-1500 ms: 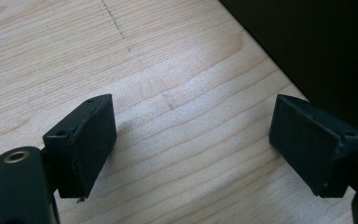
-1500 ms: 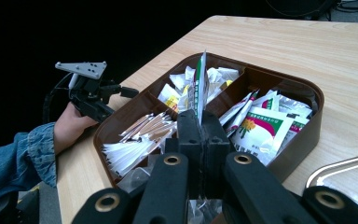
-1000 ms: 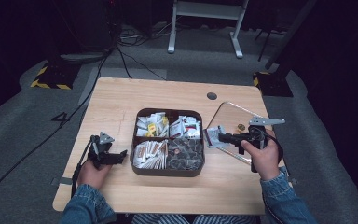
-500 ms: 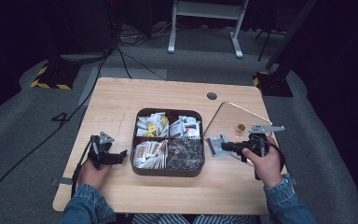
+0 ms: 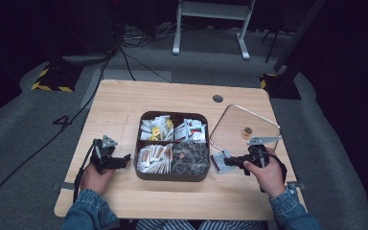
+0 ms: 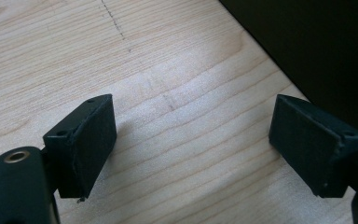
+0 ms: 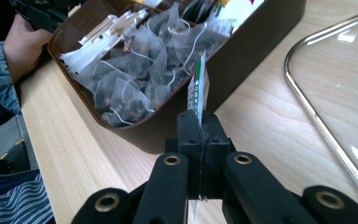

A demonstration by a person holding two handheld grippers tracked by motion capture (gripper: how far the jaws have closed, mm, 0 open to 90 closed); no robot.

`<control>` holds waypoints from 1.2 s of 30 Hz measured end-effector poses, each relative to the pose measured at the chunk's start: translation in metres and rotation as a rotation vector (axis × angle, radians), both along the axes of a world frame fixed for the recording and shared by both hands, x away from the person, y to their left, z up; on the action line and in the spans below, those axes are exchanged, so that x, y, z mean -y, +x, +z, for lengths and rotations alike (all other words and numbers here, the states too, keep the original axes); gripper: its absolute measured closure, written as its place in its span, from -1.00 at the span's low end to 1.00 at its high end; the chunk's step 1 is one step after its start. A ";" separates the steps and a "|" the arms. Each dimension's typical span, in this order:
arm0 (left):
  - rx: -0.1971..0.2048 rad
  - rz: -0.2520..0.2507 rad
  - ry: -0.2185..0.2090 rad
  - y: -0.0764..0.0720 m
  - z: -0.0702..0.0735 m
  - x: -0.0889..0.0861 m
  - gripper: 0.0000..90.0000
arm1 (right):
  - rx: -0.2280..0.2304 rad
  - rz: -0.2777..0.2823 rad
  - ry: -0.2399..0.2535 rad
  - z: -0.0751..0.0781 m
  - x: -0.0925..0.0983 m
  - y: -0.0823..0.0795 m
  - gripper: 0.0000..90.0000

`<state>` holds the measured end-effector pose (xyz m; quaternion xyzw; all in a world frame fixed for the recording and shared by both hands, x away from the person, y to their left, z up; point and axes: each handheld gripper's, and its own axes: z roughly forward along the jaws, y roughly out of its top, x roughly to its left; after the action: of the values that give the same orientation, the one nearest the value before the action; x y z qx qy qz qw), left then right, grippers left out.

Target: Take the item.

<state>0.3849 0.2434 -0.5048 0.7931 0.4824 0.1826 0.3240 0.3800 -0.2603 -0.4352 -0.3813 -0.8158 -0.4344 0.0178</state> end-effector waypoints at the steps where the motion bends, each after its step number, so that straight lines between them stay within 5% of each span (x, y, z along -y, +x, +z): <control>1: 0.000 0.000 0.000 0.000 0.000 0.000 -0.66 | -0.005 0.000 -0.001 -0.002 0.000 0.000 1.00; 24: -0.001 0.002 -0.001 0.000 0.000 0.000 -0.66 | -0.102 -0.022 -0.032 -0.015 0.004 -0.009 0.96; 36: -0.001 0.002 -0.002 0.000 0.000 0.000 -0.66 | -0.037 -0.094 -0.113 -0.021 0.007 -0.005 0.32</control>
<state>0.3851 0.2433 -0.5048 0.7925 0.4834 0.1823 0.3242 0.3754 -0.2673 -0.4566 -0.4276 -0.8198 -0.3808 -0.0090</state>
